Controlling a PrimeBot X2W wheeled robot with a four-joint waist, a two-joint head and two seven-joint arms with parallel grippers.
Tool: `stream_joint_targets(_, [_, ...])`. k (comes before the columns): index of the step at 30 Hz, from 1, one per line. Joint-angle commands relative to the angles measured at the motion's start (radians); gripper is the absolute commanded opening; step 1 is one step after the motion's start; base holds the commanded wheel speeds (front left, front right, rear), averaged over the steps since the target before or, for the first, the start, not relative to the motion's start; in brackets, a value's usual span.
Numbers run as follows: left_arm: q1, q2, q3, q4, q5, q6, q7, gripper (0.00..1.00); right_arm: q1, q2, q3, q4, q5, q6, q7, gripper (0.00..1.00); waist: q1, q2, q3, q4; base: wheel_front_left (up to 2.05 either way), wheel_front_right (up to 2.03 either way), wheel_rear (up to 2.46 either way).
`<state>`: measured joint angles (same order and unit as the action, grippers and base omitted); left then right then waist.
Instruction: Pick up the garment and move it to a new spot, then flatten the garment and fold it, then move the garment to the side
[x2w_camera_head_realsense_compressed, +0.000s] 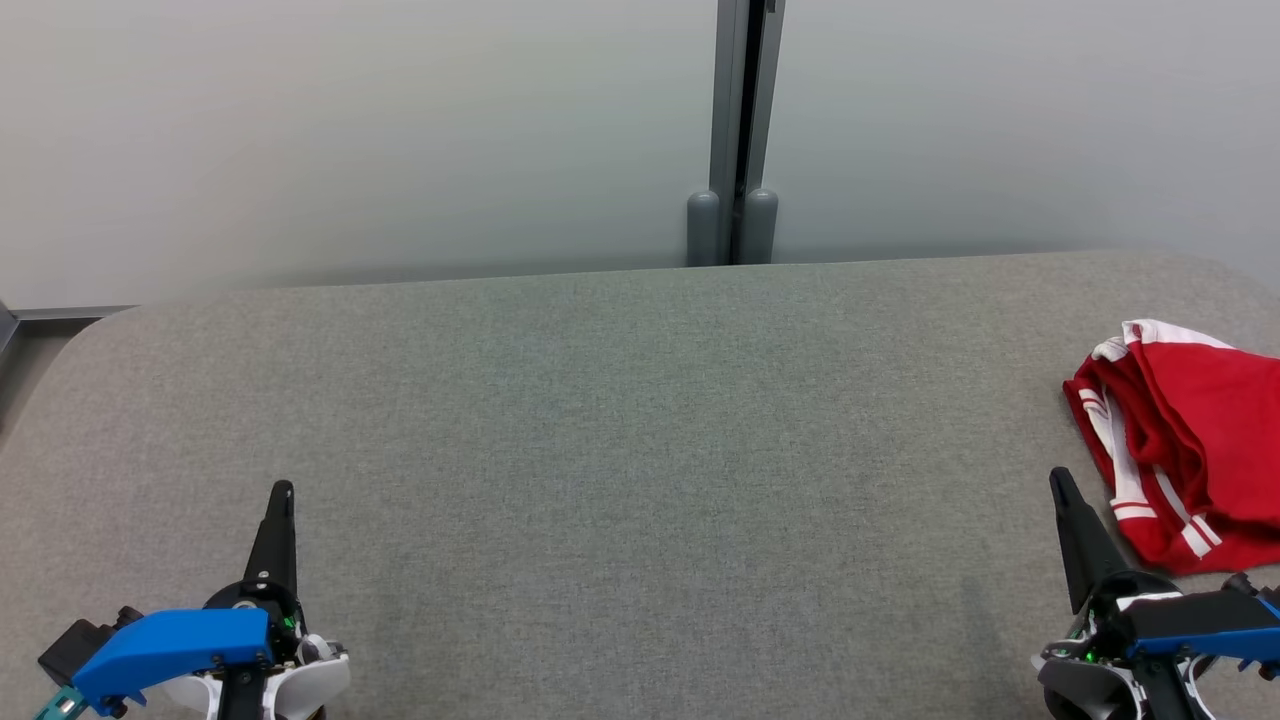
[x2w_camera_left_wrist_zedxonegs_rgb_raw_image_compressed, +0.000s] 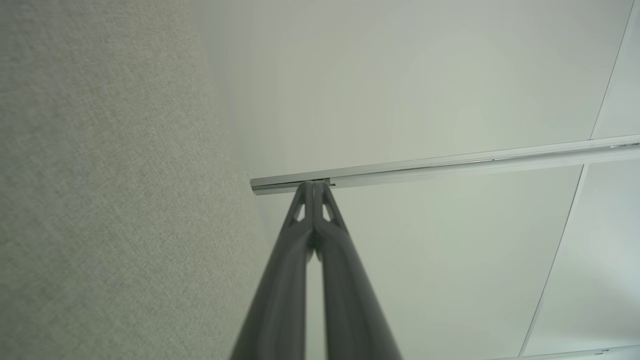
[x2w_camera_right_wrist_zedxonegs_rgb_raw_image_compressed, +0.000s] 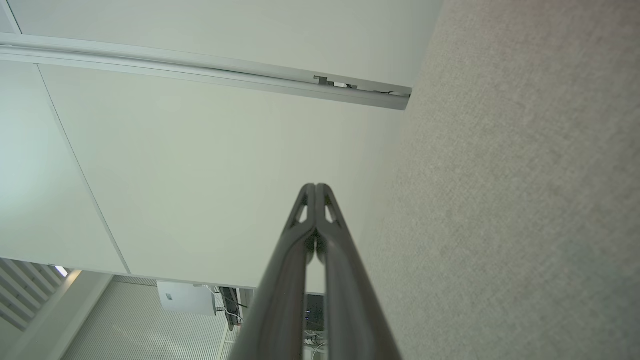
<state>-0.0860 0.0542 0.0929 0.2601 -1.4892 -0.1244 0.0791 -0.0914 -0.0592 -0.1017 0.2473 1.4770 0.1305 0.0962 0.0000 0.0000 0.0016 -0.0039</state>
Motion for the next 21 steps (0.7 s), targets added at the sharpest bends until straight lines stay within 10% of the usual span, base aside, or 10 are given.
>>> stream_joint_targets(1, [-0.018,-0.002,0.010,-0.008,-0.017,-0.010,0.008,0.00,-0.014,0.004,-0.004,-0.004,0.021,0.000,0.004,0.00,0.0000,0.0000,0.000,0.000,0.00,0.00,0.00])
stream_joint_targets(21, [-0.029,-0.005,0.024,-0.018,-0.125,-0.011,0.039,0.00,-0.024,0.011,-0.015,-0.004,0.139,0.000,0.020,0.00,0.0000,0.0000,0.002,0.004,0.00,0.00,0.00])
